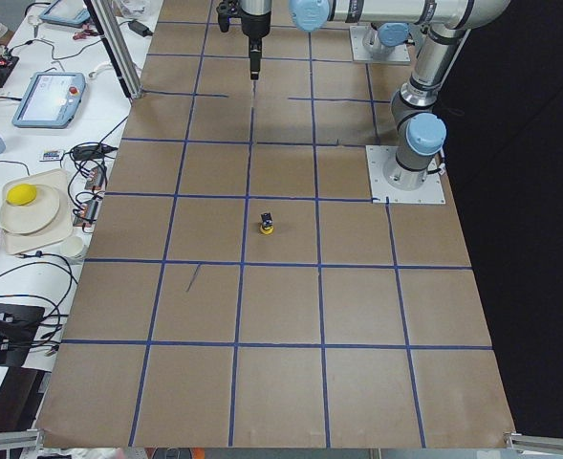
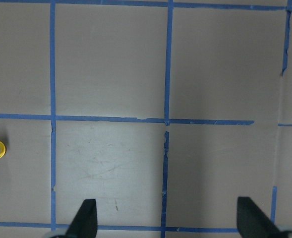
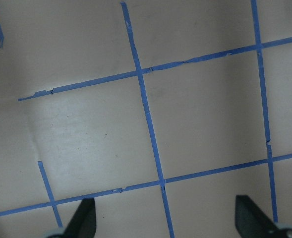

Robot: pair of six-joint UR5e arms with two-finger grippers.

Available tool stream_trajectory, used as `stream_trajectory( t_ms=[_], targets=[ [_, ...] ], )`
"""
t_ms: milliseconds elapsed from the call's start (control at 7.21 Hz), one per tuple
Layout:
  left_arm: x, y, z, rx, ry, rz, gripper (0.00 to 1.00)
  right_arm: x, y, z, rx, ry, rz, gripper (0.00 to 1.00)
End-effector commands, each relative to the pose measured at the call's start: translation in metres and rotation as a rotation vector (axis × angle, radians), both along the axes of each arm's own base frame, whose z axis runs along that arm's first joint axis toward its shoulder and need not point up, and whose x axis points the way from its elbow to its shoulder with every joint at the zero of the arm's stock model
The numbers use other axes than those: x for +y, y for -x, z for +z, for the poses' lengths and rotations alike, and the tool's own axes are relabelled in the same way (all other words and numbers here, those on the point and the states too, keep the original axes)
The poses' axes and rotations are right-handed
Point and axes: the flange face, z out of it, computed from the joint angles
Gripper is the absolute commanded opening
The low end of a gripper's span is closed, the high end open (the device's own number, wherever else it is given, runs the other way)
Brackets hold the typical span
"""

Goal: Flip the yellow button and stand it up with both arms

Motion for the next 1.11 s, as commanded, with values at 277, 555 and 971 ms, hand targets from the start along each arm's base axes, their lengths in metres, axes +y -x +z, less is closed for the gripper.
stream_trajectory(
  t_ms=[277, 555, 971],
  targets=[
    [0.002, -0.001, 0.005, -0.002, 0.011, -0.008, 1.0, 0.0, 0.0, 0.0, 0.001, 0.001, -0.002, 1.0],
    [0.012, -0.004, 0.005, -0.003, 0.007, -0.005, 1.0, -0.001, 0.0, -0.001, 0.001, 0.0, 0.0, 1.0],
    [0.009, -0.033, 0.004, -0.017, -0.008, 0.052, 1.0, -0.003, 0.0, 0.002, 0.0, 0.025, 0.003, 1.0]
  ],
)
